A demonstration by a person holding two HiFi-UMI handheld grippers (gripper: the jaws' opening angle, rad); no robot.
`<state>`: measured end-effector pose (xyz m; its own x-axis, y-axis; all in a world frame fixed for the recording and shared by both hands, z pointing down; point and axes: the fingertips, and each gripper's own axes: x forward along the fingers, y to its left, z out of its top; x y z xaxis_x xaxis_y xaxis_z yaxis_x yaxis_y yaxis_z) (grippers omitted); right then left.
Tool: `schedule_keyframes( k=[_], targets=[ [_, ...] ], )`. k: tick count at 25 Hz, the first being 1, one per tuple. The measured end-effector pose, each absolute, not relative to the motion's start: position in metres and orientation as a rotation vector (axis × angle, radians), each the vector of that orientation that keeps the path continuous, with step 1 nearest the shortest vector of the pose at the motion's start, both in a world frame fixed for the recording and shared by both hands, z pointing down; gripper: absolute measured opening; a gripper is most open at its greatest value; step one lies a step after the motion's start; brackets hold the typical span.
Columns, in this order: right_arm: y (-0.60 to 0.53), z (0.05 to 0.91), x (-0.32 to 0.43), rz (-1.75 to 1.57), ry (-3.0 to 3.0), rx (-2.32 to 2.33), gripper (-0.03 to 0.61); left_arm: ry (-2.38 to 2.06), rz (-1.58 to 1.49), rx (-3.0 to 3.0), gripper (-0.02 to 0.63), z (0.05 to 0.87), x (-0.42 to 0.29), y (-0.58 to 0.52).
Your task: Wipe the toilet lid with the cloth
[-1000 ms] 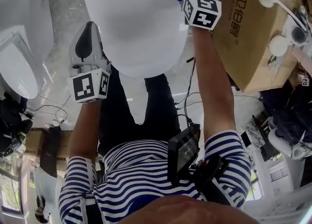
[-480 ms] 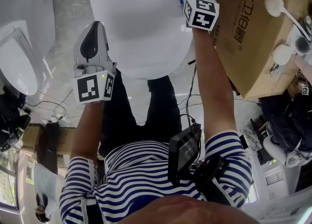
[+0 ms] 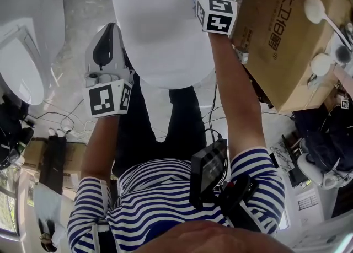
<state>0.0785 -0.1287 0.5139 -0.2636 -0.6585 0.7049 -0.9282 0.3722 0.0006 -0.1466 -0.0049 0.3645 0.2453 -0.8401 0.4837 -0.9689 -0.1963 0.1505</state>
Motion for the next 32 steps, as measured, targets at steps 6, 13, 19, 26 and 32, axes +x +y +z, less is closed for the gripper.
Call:
schedule_keyframes(
  k=[6, 13, 19, 26, 32],
  targets=[
    [-0.123, 0.512, 0.005, 0.569, -2.080, 1.299, 0.114, -1.680, 0.395, 2.077, 0.002, 0.363, -0.183, 0.000],
    [-0.110, 0.507, -0.076, 0.550, -2.147, 1.187, 0.114, -1.703, 0.379, 2.048, 0.002, 0.361, -0.222, 0.011],
    [-0.104, 0.506, -0.126, 0.557, -2.178, 1.136, 0.114, -1.706, 0.371, 2.033, 0.002, 0.362, -0.249, 0.016],
    [-0.097, 0.504, -0.180, 0.549, -2.224, 1.057, 0.114, -1.719, 0.356, 2.019, 0.002, 0.361, -0.277, 0.017],
    [-0.088, 0.502, -0.217, 0.545, -2.254, 1.001, 0.114, -1.735, 0.349, 1.999, 0.002, 0.361, -0.297, 0.021]
  ],
)
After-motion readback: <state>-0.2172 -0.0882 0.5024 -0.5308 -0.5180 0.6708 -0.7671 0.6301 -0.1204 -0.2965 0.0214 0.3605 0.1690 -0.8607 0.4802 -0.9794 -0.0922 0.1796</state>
